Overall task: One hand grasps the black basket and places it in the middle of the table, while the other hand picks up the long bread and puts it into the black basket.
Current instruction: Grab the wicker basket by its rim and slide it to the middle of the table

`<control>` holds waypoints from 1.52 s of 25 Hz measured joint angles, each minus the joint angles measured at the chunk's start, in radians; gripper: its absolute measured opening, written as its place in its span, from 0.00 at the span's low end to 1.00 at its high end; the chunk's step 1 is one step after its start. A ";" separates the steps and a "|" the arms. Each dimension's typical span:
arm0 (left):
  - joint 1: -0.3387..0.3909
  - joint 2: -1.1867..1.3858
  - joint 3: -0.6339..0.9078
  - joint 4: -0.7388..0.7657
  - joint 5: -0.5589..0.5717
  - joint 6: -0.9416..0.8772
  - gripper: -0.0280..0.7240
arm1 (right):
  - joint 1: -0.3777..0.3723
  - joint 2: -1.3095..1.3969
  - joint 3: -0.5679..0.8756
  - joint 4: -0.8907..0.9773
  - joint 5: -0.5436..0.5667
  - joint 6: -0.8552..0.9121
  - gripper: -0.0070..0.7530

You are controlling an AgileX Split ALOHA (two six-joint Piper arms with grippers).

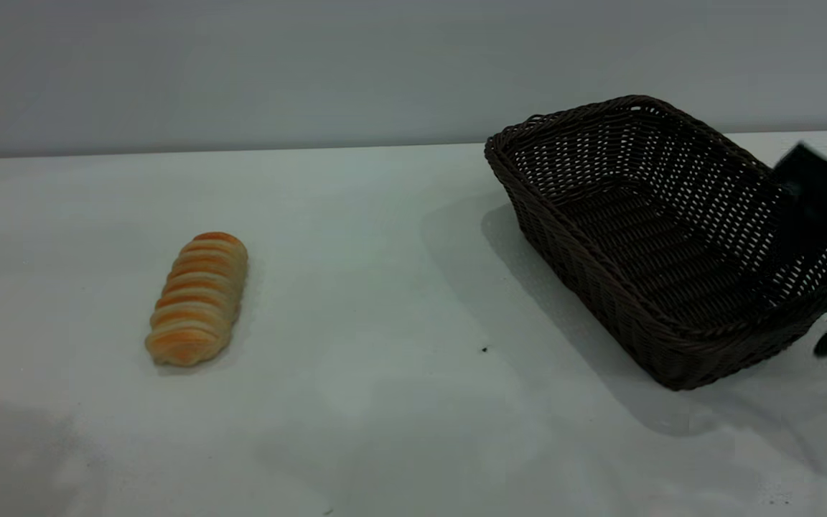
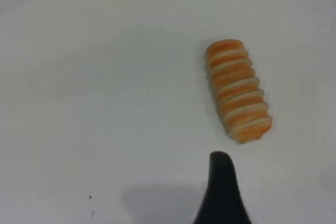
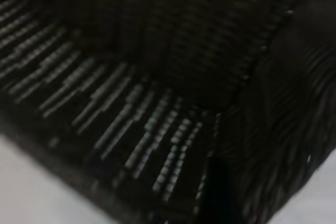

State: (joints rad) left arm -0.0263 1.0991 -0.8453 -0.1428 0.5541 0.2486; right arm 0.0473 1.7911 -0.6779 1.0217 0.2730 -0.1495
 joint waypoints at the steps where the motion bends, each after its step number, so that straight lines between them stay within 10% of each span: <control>1: 0.000 0.000 0.000 0.000 0.000 0.000 0.82 | 0.000 0.019 -0.002 0.027 -0.011 -0.002 0.79; 10: 0.000 0.001 0.000 0.000 0.000 0.000 0.82 | 0.000 0.206 -0.088 0.161 -0.111 -0.057 0.75; 17: 0.000 0.001 0.000 0.000 0.000 0.000 0.82 | -0.001 0.234 -0.097 0.231 -0.134 -0.031 0.17; 23: 0.000 0.001 0.000 0.000 0.000 0.000 0.82 | -0.004 0.190 -0.105 0.174 -0.107 -0.099 0.13; 38: 0.000 0.001 0.000 0.000 0.000 0.000 0.82 | 0.044 0.427 -0.789 -0.439 0.546 -0.097 0.13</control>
State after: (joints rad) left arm -0.0263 1.1006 -0.8455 -0.1428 0.5541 0.2486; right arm 0.0915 2.2178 -1.4671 0.5829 0.8190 -0.2462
